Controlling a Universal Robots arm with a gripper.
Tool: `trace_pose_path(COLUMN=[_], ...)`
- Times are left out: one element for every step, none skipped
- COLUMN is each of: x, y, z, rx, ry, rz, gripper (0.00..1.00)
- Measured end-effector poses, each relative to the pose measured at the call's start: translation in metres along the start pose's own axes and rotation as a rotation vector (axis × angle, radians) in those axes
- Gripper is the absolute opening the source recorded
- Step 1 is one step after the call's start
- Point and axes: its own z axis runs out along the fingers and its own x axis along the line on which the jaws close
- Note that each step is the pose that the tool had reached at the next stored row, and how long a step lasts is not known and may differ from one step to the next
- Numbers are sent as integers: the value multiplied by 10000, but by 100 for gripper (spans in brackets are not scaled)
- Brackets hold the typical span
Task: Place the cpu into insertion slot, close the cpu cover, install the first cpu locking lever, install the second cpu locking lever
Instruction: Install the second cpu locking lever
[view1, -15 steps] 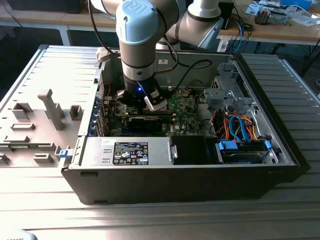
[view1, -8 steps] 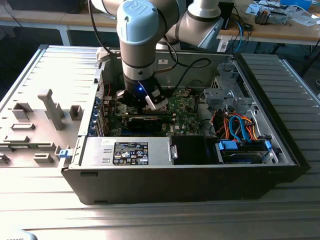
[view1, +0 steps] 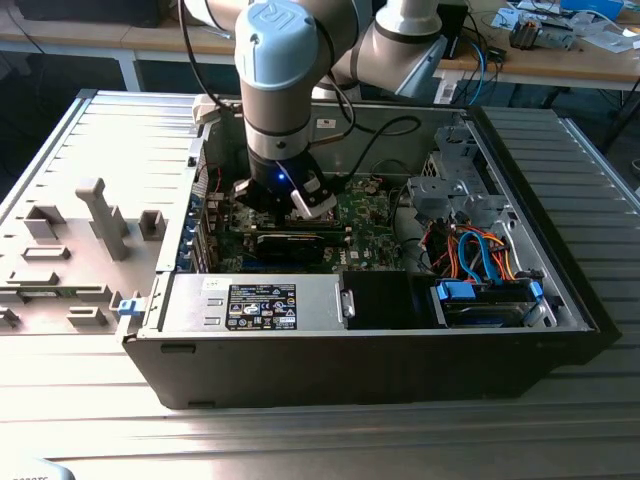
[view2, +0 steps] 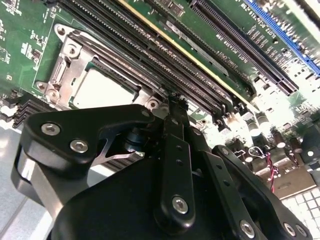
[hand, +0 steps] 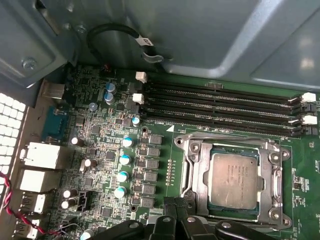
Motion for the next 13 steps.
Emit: trace_pose_path(x=[0, 0, 1, 1, 1, 1, 1, -1, -4, -9, -38, -75, -140], y=[-1, -1, -1, -4, -8, -9, -9, -4, 2, 8, 31, 56, 96], z=[3, 3, 3, 4, 3, 0, -7, -31, -59, -74, -83, -78, -68], rx=[1, 3, 6, 10, 24, 39, 59, 87, 141, 183, 247, 270, 289], ry=[1, 2, 2, 1, 3, 5, 6, 6, 15, 20, 30, 40, 62], rz=[0, 0, 1, 0, -4, -5, -7, -9, -6, -7, -7, -7, -2], gripper=[11, 11, 11, 11, 11, 11, 11, 11, 11, 11, 11, 11, 11])
